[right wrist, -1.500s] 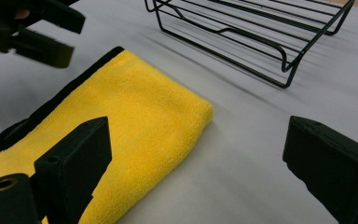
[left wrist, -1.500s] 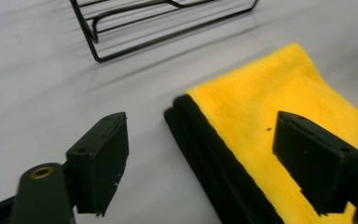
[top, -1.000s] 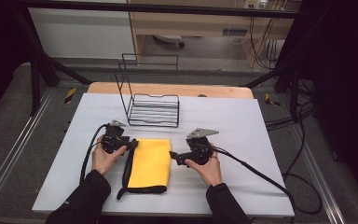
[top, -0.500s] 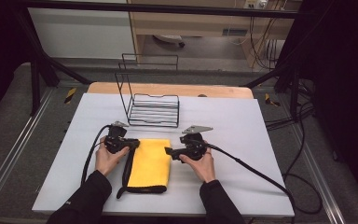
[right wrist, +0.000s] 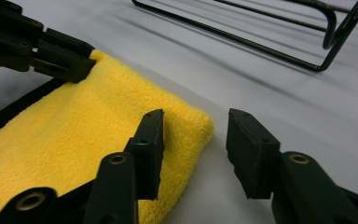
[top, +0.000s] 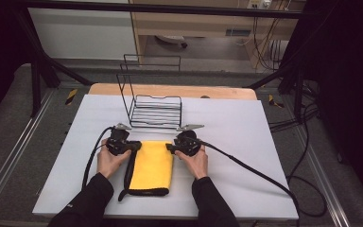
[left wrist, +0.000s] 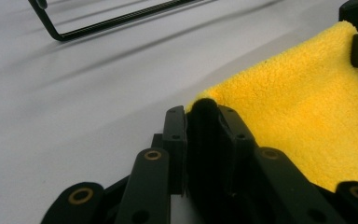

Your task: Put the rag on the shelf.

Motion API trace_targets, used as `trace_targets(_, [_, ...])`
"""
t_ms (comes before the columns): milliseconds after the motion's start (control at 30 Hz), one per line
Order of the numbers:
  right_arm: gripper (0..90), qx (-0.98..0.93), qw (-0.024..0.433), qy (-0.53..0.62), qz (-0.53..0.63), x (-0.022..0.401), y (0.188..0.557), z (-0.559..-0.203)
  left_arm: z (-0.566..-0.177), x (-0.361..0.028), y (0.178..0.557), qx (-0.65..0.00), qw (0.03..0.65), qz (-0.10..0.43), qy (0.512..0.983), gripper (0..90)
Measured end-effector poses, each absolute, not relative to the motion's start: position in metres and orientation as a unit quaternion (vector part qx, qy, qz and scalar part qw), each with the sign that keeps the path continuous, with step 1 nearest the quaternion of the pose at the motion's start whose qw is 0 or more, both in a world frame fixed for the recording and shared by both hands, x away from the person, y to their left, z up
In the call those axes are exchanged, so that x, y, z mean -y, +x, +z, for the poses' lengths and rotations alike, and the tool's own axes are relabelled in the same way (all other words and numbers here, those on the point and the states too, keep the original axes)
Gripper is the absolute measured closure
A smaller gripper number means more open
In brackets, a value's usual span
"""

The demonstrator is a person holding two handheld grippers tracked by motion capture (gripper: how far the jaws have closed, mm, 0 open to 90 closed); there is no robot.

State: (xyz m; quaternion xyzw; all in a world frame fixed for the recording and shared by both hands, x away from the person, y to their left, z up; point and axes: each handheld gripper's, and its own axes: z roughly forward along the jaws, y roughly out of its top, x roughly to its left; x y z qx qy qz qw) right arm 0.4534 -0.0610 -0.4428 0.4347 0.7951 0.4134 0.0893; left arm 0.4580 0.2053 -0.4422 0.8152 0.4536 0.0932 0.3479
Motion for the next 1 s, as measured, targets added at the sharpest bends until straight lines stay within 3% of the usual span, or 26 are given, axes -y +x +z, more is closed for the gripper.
trace_targets(533, [81.7,-0.785,0.035,0.470,0.403,0.057,0.459,-0.451,-0.441,-0.207,0.459,-0.457,0.350,0.086,0.813,77.4])
trace_targets(1000, [84.0,-0.777,0.058,0.450,0.436,0.059,0.446,-0.432,-0.423,-0.213,0.444,-0.446,0.384,0.113,0.800,79.2])
